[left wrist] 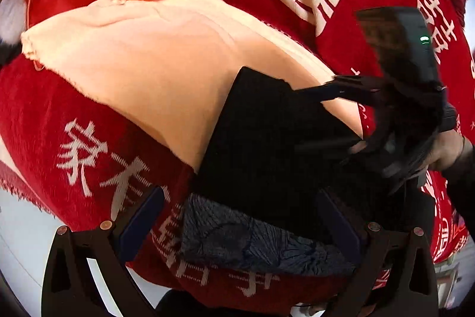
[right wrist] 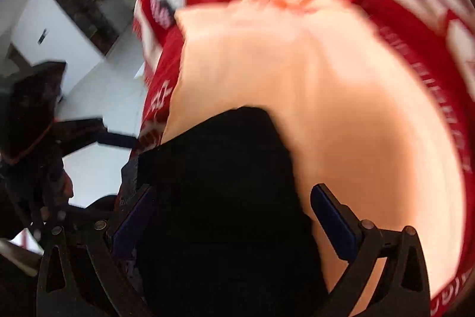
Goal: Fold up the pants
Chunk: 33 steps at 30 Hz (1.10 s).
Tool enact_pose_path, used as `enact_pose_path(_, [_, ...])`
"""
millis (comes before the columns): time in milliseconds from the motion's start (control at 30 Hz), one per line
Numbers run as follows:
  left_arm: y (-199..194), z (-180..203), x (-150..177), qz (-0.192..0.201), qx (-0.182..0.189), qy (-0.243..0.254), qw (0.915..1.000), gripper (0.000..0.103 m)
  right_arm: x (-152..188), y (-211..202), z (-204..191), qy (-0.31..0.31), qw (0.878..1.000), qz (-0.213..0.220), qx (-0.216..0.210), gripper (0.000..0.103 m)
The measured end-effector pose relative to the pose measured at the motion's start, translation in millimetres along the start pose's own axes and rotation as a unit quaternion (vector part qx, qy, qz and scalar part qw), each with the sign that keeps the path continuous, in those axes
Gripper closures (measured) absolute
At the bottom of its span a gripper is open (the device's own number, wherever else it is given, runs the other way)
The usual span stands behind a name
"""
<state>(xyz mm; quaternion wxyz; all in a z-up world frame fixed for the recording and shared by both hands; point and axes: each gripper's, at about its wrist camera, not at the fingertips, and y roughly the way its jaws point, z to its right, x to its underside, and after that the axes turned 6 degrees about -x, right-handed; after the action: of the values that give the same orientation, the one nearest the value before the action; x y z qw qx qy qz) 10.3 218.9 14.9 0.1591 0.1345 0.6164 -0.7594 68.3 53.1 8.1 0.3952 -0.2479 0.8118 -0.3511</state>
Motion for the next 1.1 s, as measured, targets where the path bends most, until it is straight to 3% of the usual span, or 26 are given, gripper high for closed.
enact_pose_path(100, [0, -4, -3, 0.003, 0.004, -0.001, 1.0000, 0.000, -4, 16, -16, -0.040, 0.997, -0.042, 0.050, 0.021])
enact_pose_path(133, [-1, -5, -4, 0.005, 0.004, -0.001, 1.0000, 0.000, -2, 11, -21, -0.046, 0.997, -0.035, 0.050, 0.041])
enact_pose_path(167, [-2, -7, -5, 0.008, 0.004, -0.002, 1.0000, 0.000, 0, 5, -24, -0.049, 0.997, -0.028, 0.052, 0.053])
enact_pose_path(233, [-4, -9, -8, 0.013, 0.006, 0.002, 0.9999, 0.000, 8, -13, -31, -0.058, 0.997, -0.001, 0.059, 0.064])
enact_pose_path(367, [-6, -9, -15, 0.020, 0.035, 0.022, 0.9989, 0.000, 14, -37, -50, -0.084, 0.993, 0.032, 0.074, 0.071])
enact_pose_path(467, [-4, -7, -21, 0.015, 0.070, 0.050, 0.9962, 0.000, 17, -51, -66, -0.106, 0.990, 0.044, 0.078, 0.073])
enact_pose_path(567, [-5, 5, -29, 0.016, 0.118, 0.100, 0.9879, 0.000, 26, -71, -79, -0.120, 0.989, 0.062, 0.066, 0.073])
enact_pose_path(700, [7, 26, -38, -0.015, 0.171, 0.157, 0.9726, 0.000, 32, -84, -85, -0.126, 0.988, 0.075, 0.056, 0.073])
enact_pose_path(767, [13, 39, -38, -0.058, 0.221, 0.172, 0.9583, 0.000, 31, -84, -81, -0.121, 0.988, 0.077, 0.051, 0.073])
enact_pose_path(800, [13, 49, -34, -0.066, 0.221, 0.190, 0.9542, 0.001, 31, -83, -80, -0.118, 0.989, 0.078, 0.051, 0.073])
enact_pose_path(833, [13, 59, -30, -0.065, 0.196, 0.217, 0.9542, 0.001, 30, -82, -77, -0.111, 0.989, 0.078, 0.055, 0.072])
enact_pose_path(867, [14, 66, -26, -0.065, 0.170, 0.236, 0.9545, 0.016, 31, -81, -73, -0.101, 0.990, 0.075, 0.064, 0.063])
enact_pose_path(900, [16, 70, -24, -0.071, 0.146, 0.242, 0.9567, 0.031, 29, -82, -65, -0.067, 0.992, 0.074, 0.072, 0.062])
enact_pose_path(933, [19, 67, -26, -0.078, 0.130, 0.228, 0.9617, 0.038, 29, -87, -59, -0.038, 0.993, 0.081, 0.073, 0.061])
enact_pose_path(1000, [24, 51, -33, -0.098, 0.131, 0.173, 0.9712, 0.061, 41, -111, -49, 0.022, 0.988, 0.134, 0.075, 0.053])
enact_pose_path(1033, [24, 46, -35, -0.103, 0.138, 0.154, 0.9729, 0.062, 54, -127, -49, 0.047, 0.982, 0.162, 0.083, 0.051])
enact_pose_path(1100, [23, 47, -36, -0.103, 0.131, 0.144, 0.9754, 0.064, 82, -138, -61, 0.049, 0.979, 0.155, 0.120, 0.051])
